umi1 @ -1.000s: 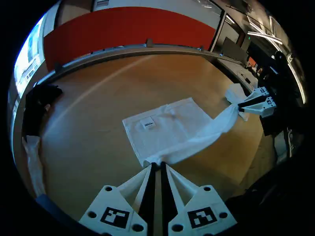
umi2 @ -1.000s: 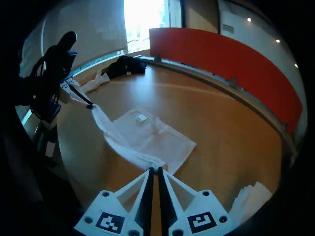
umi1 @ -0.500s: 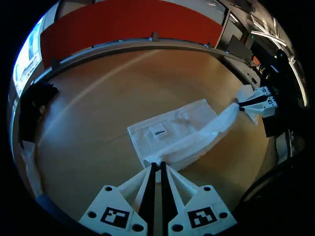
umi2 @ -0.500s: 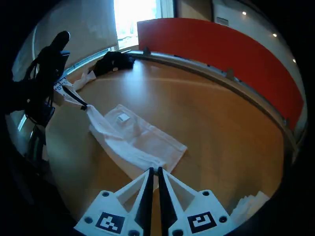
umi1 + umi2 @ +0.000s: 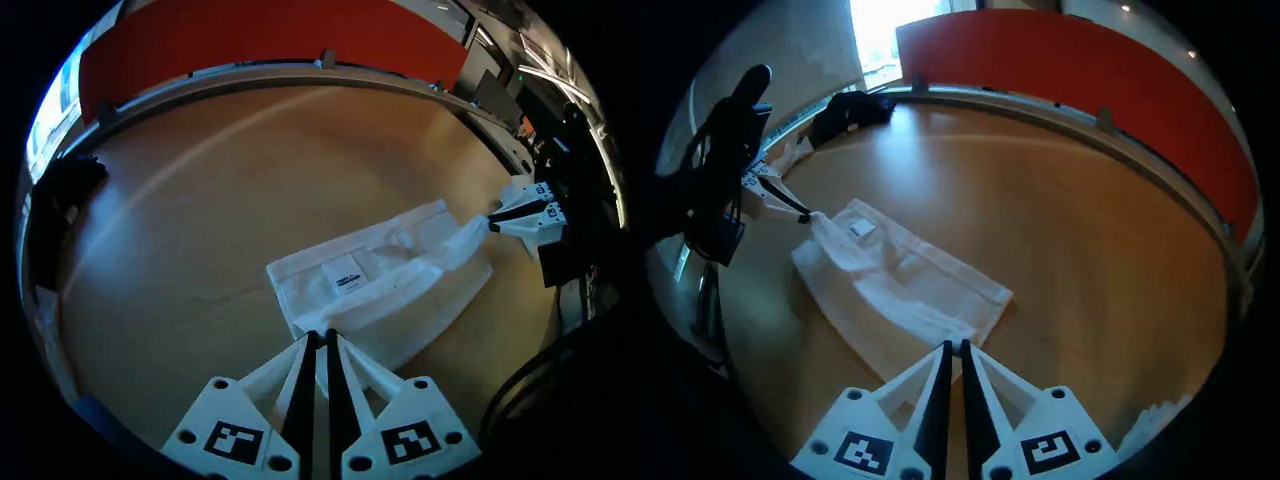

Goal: Fold towel

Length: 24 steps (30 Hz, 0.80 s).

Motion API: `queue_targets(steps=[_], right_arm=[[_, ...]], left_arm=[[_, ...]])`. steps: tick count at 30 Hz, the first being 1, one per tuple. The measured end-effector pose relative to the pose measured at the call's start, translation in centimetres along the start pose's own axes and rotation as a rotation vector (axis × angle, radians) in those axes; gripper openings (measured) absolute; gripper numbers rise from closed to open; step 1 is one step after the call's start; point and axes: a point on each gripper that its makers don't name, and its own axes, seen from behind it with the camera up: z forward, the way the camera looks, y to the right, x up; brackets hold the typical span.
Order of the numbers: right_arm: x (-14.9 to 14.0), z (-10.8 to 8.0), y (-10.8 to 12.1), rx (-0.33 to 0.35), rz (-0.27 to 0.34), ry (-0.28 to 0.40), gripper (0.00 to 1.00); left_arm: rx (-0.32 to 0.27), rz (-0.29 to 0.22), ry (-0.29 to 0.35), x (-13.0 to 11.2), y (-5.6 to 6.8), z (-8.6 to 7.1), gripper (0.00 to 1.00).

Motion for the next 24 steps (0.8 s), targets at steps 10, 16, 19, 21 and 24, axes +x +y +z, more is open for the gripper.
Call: queue_targets(steps=[10,16,19,21,24], right_arm=[[0.7,1.5,0.9,-0.04,0.022,0.005,0.12],[1.1,1.6,1.4,-0.066,0.018,0.009,0.29],[1.2,1.5,1.4,-0.067,0.015,0.012,0.45],[1.2,1.4,1.3,-0.068,0.013,0.014,0.57],[1.0,1.2,1.1,-0.066,0.009,0.016,0.71]], left_arm=[[0.049,-0.011,0.015,0.9,-1.5,1.9,0.13],[0.085,-0.018,0.024,1.4,-2.5,2.0,0.35],[0.095,-0.021,0.028,1.4,-2.9,1.8,0.59],[0.1,-0.021,0.032,1.4,-3.2,1.6,0.71],[0.106,-0.023,0.038,1.4,-3.4,1.2,0.85]])
